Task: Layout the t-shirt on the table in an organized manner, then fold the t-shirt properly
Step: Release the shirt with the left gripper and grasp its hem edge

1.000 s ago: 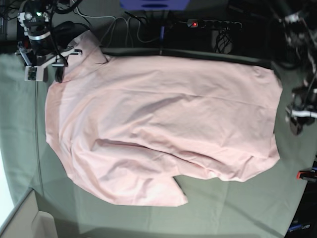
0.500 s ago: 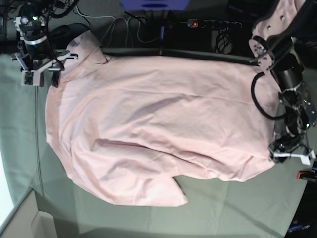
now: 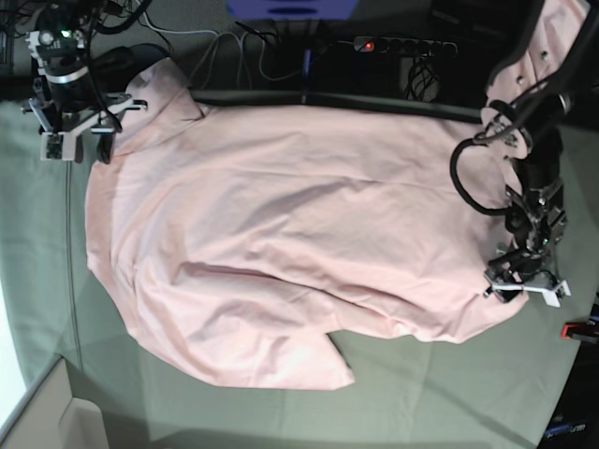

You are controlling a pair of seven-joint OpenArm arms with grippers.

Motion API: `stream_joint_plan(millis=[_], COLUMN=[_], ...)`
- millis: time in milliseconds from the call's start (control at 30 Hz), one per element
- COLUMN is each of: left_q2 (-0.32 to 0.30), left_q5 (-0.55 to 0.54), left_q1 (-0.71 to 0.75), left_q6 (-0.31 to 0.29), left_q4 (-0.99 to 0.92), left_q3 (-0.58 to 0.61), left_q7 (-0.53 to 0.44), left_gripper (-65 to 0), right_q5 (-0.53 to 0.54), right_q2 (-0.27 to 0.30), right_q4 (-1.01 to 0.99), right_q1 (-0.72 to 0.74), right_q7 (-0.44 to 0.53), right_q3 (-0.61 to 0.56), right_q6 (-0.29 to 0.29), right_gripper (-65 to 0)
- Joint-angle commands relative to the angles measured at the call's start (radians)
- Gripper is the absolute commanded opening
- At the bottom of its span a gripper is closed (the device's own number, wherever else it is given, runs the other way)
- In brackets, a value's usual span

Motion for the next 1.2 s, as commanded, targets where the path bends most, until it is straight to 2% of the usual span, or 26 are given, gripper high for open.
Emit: stream_joint_plan(millis=[0, 200, 733, 800, 933, 1033, 1167], left_q2=[-0.018, -0.055, -0.030, -0.030, -0.030, -0.030, -0.030], left_q5=[-0.009, -0.009, -0.003, -0.003, -0.003, -0.003, -0.003], left_q1=[-0.029, -0.031, -0.014, -0.014, -0.020, -0.061, -0.130], left_q6=[-0.004, -0.004, -0.002, -0.004, -0.004, -0.004, -0.010], left_q4=[0.014, 0.004, -0.089, -0.094, -0.088, -0.088, -0.086], left_q3=[-0.003, 0.000, 0.003, 0.003, 0.003, 0.003, 0.003], left_q7=[-0.033, -0.035, -0.036, -0.036, -0.036, -0.035, -0.028], left_gripper=[-29.8, -29.8, -31.3, -37.9, -65.0, -62.9, -65.0], right_q5=[0.013, 0.013, 0.013, 0.013, 0.013, 0.013, 0.013], right_q2=[0.006, 0.006, 0.006, 0.006, 0.006, 0.006, 0.006], right_q4=[0.015, 0.015, 0.015, 0.015, 0.015, 0.015, 0.015], right_q1=[-0.001, 0.000, -0.008, -0.009, -0.009, -0.009, -0.009], right_q7=[0.025, 0.025, 0.025, 0.025, 0.025, 0.025, 0.025], right_q3=[0.003, 0.003, 0.003, 0.003, 0.003, 0.003, 0.003], right_q6=[-0.001, -0.001, -0.001, -0.001, -0.001, -0.001, -0.001], right_gripper=[-37.5, -37.5, -37.6, -37.6, -37.6, -37.6, -37.6])
